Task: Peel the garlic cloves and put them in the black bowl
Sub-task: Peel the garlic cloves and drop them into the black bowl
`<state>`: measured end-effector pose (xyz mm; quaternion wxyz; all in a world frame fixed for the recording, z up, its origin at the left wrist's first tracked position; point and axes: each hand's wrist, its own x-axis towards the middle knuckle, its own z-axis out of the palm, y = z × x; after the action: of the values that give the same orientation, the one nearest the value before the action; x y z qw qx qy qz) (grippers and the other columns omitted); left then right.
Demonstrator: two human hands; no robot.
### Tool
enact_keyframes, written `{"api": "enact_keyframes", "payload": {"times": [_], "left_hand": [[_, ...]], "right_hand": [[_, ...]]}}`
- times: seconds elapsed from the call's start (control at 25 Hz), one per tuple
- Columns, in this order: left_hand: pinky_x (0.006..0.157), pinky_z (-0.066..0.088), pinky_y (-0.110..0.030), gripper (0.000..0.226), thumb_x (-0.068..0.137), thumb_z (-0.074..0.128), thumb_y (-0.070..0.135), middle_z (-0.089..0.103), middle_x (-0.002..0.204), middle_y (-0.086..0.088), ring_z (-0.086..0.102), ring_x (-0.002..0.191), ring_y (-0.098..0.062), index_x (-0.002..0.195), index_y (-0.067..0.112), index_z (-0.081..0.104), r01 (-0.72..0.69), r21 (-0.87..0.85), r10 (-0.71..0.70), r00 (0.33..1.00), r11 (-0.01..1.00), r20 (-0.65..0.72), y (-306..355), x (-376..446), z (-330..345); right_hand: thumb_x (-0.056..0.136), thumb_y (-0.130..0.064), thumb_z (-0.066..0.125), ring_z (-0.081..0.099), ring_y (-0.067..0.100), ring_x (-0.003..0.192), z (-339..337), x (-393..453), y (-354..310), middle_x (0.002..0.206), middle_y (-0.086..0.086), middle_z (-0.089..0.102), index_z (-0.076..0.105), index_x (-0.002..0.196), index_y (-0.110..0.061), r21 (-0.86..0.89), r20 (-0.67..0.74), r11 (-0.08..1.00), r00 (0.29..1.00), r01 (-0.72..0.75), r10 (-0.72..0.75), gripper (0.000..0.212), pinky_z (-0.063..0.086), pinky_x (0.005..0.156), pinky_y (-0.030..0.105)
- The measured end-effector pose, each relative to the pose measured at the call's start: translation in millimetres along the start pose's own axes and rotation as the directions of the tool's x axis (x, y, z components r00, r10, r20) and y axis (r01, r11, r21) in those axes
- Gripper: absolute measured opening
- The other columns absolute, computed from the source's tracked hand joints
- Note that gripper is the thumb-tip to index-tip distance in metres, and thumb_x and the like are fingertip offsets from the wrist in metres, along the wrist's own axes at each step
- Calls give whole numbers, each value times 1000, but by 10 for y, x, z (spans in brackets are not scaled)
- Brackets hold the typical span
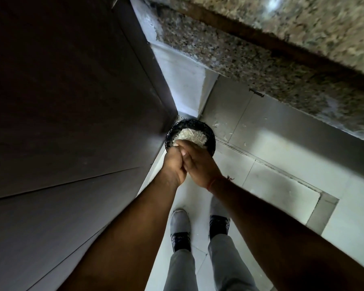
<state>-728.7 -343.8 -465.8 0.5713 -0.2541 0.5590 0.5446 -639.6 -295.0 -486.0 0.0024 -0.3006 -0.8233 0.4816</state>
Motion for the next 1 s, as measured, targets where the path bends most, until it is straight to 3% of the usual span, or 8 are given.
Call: {"api": "enact_keyframes", "payload": {"times": [0.08, 0.12, 0.28, 0.36, 0.48, 0.56, 0.68, 1.0], "left_hand": [[51, 32, -23, 43, 98, 44, 42, 64, 63, -3, 48, 44, -13, 77, 12, 67, 55, 73, -56, 998, 996, 15, 78, -158, 27], [55, 42, -24, 50, 98, 43, 49, 67, 69, -4, 52, 48, -14, 85, 9, 71, 58, 156, -62, 998, 986, 25, 97, -258, 51], [80, 59, -32, 39, 97, 53, 49, 76, 100, 0, 74, 89, -13, 113, 19, 71, -153, 436, 170, 985, 887, -1, 113, -592, 95], [107, 48, -36, 43, 93, 57, 47, 69, 129, -4, 63, 122, -19, 126, 21, 68, -314, 704, 358, 929, 637, 91, 125, -796, 108], [122, 26, -33, 52, 106, 45, 39, 46, 155, -14, 39, 145, -27, 149, 10, 49, -398, 915, 436, 836, 63, 333, 215, -1383, 176], [123, 24, -37, 59, 105, 37, 42, 41, 157, -18, 34, 147, -32, 151, 8, 45, -425, 881, 389, 790, -209, 474, 278, -1872, 300], [120, 30, -42, 66, 101, 26, 52, 43, 154, -17, 37, 143, -34, 148, 9, 46, -486, 750, 278, 721, -449, 634, 232, -2626, 564], [123, 26, -45, 67, 103, 28, 54, 27, 164, -17, 25, 152, -32, 156, 13, 33, -651, 387, -67, 559, -653, 826, -607, -4347, 1596]], "right_hand": [[94, -43, 32, 41, 27, 144, -135, 11, 188, 156, 7, 44, 32, 155, -37, -298, 174, 930, 946, -214, 273, 61, 30, 117, 55], [94, -43, 35, 35, 28, 148, -237, -5, 190, 160, 7, 38, 26, 157, -40, -384, 218, 871, 886, -307, 409, 64, 25, 117, 60], [103, -34, 40, 21, 27, 153, -566, -159, -114, 166, 9, 25, 21, 161, -29, -499, 138, 824, 914, -270, 383, 61, 27, 117, 57], [102, -34, 41, 24, 28, 152, -784, -342, -388, 165, 10, 27, 23, 161, -25, -483, 77, 835, 937, -263, 340, 62, 32, 114, 54], [101, -32, 45, 29, 31, 148, -1190, -813, -871, 163, 11, 31, 28, 160, -22, -439, 28, 854, 946, -278, 322, 62, 37, 110, 52], [103, -32, 45, 28, 31, 149, -1496, -1202, -1180, 163, 12, 31, 28, 160, -21, -405, -31, 868, 954, -285, 299, 60, 36, 111, 51], [107, -36, 42, 29, 30, 150, -1970, -1902, -1610, 163, 12, 33, 30, 159, -20, -386, -161, 866, 948, -316, 274, 56, 37, 112, 50], [107, -40, 40, 28, 26, 152, -2914, -4001, -2032, 164, 9, 32, 30, 159, -23, -254, -486, 780, 773, -572, 408, 56, 33, 117, 50]]}}
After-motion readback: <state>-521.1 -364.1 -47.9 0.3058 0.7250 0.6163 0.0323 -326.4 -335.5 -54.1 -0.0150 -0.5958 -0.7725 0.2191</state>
